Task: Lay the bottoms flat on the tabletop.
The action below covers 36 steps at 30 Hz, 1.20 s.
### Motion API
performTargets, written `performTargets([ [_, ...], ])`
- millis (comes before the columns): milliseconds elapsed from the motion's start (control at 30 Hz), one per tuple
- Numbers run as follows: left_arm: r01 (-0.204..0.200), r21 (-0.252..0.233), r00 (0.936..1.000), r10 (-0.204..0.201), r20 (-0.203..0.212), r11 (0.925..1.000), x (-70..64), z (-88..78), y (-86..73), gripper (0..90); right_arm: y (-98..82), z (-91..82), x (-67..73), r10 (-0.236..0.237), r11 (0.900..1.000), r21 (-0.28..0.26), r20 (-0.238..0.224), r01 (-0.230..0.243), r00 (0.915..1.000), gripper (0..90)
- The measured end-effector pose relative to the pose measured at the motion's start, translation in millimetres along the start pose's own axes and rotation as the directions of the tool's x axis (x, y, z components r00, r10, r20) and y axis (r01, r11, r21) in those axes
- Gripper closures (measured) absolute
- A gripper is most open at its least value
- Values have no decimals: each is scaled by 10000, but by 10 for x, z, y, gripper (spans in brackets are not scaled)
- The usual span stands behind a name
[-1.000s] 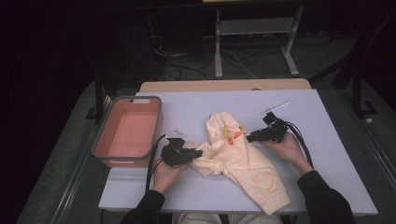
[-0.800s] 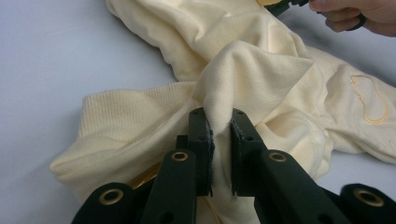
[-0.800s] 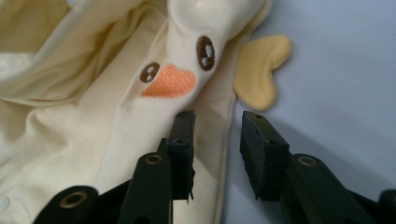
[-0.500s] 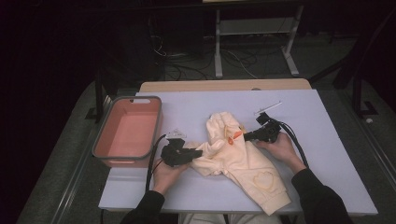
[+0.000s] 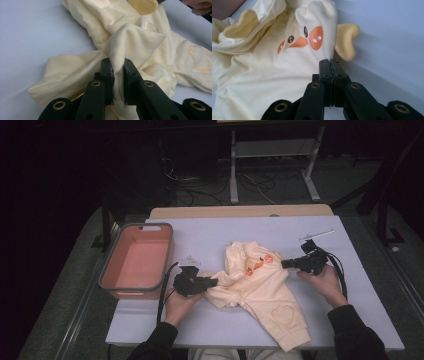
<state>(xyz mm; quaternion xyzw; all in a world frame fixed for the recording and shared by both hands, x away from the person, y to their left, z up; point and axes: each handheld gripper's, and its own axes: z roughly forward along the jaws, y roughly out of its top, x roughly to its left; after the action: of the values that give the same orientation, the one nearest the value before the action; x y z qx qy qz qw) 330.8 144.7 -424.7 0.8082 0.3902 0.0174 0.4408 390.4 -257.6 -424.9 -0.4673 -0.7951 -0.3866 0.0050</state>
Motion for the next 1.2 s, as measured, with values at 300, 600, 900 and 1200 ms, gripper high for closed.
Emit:
performTargets([
  [300,38,-101,9999,-36,152,9999,18,42,51,804,-182,-201,-6,364,9993,-97,273,-361,9990,877],
  [600,-70,-84,9997,72,237,9999,0,90,81,798,-390,-362,-78,924,9955,-221,335,-917,9952,876],
  [900,-607,-636,9978,622,215,9961,-149,-43,209,664,-413,-315,-65,911,9958,-153,307,-907,9954,876],
  [1200,-1254,-647,9900,1291,570,9900,-427,-16,451,514,-408,-296,-69,924,9956,-189,275,-919,9953,875],
])
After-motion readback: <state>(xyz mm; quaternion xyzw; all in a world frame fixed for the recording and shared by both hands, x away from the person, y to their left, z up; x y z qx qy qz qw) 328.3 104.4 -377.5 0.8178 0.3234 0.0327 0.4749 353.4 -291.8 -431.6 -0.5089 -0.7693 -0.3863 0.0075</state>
